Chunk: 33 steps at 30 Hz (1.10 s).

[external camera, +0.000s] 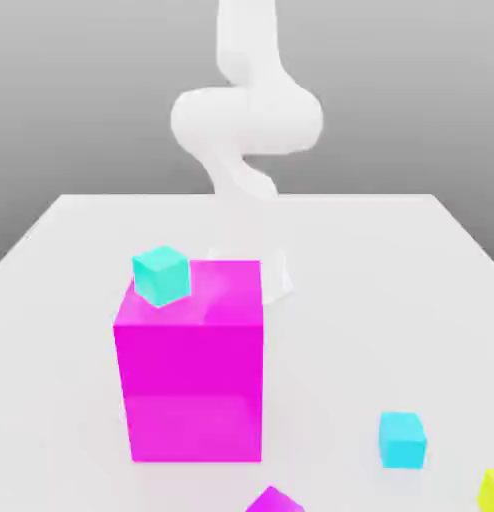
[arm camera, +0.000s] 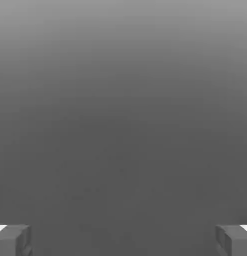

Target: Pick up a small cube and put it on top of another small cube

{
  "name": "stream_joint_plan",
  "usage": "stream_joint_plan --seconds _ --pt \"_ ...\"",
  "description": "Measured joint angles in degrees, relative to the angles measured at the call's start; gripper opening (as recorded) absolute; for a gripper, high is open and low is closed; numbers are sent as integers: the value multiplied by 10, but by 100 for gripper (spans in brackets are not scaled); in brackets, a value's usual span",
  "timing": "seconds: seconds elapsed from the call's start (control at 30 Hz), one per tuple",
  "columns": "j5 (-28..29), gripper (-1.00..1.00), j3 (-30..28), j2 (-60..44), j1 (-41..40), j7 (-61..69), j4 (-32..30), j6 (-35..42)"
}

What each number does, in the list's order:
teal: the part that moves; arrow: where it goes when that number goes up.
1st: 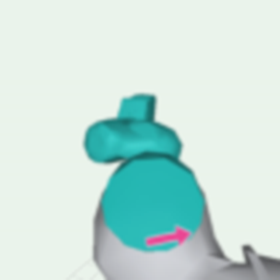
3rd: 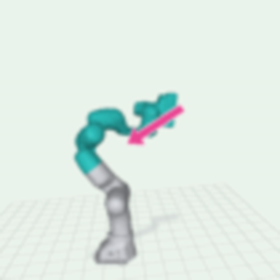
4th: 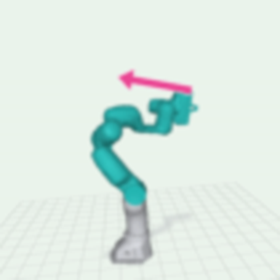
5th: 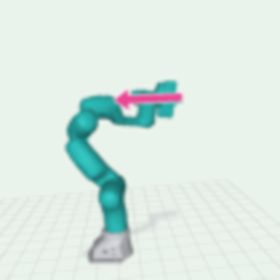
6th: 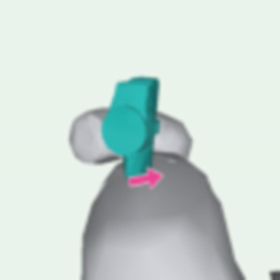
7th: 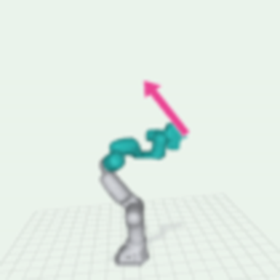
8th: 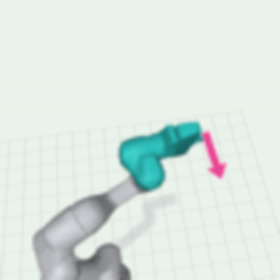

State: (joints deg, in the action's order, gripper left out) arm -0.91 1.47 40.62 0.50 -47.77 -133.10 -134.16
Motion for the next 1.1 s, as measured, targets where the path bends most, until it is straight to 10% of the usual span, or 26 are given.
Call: stream_joint_plan --seconds 0.63,0.97,1.0,1.1 --pt "29 0 131 -398 54 -218 -100 -181" --pt "129 0 80 -609 137 -353 -113 -301" --pt "137 -100 69 -629 146 -360 -109 -317" --pt "137 -100 69 -629 146 -360 -109 -317"
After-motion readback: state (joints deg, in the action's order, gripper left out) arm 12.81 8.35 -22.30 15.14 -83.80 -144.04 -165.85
